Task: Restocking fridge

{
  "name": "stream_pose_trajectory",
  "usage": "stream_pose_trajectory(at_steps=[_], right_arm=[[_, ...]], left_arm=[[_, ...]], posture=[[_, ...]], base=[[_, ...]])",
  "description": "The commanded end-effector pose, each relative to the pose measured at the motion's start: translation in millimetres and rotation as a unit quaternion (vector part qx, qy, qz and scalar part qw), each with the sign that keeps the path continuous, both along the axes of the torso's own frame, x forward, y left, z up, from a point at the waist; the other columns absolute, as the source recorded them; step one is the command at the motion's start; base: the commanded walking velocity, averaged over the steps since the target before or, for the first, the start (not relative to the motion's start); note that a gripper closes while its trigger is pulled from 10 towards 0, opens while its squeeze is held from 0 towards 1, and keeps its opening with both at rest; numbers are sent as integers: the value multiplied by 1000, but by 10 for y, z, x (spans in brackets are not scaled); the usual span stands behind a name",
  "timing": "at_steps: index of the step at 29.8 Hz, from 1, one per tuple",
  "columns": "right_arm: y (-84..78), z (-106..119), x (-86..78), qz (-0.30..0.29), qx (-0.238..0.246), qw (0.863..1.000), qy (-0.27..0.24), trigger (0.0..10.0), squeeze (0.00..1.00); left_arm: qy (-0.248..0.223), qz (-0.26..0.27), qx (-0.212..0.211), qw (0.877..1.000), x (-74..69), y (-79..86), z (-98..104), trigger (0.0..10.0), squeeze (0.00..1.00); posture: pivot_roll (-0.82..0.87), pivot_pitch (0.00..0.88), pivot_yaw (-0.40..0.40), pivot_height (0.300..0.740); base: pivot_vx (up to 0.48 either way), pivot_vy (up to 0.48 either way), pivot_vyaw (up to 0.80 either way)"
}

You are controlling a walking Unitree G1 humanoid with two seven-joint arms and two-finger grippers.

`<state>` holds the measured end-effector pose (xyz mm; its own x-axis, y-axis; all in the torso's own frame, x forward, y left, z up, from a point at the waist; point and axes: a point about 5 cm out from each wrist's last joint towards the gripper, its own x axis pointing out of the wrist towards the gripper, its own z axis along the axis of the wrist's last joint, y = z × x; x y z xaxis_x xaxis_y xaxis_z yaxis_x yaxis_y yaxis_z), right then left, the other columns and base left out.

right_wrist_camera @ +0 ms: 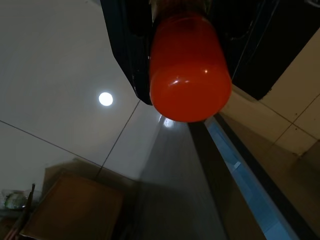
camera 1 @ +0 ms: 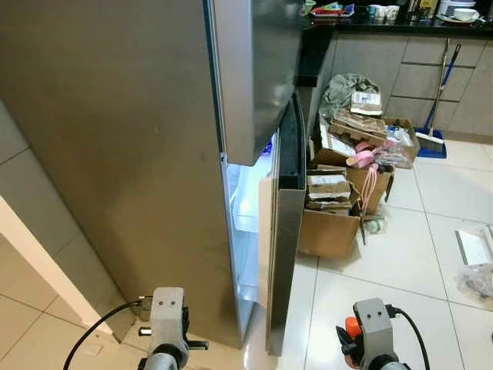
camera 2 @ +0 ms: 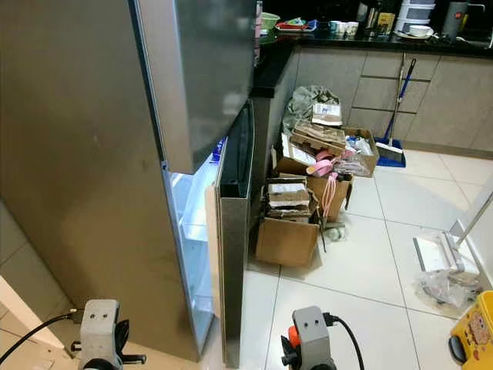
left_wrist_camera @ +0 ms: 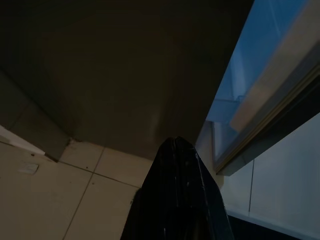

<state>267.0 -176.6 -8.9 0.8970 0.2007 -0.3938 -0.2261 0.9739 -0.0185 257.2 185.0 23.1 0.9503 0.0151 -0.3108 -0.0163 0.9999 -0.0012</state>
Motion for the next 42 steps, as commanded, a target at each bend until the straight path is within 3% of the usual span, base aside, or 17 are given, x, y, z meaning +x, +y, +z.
stream_pose_trajectory(at_steps=[1,10,29,33,37,42], right_arm=[[-14,-22,-31,0,-5,1000,2,10000,0],[-20,-10,-20,-2,-5,1000,-1,10000,0],[-22,-5,-22,-4,-3,1000,-3,10000,0],[-29,-7,-25,-5,-3,1000,-3,10000,0],[-38,-6,-26,-6,-4,1000,-3,10000,0],[-63,0,-30,-10,-5,1000,-5,10000,0]], left_arm=[[15,-1,-4,1000,-32,-50,-67,10000,0],[15,1,-10,1000,-13,-65,-63,10000,0],[8,17,-11,1000,9,-34,-47,10000,0],[-8,-25,23,999,50,-98,16,10000,0],[-25,3,58,998,159,-27,104,10000,0],[-49,121,89,987,330,288,307,10000,0]], posture=[[5,115,17,740],[3,115,18,740],[1,115,22,740],[2,118,21,740],[1,119,20,740],[-12,125,27,740]], base=[[0,-446,0],[0,-446,0],[0,0,0],[0,0,0],[0,0,0],[0,0,0]])
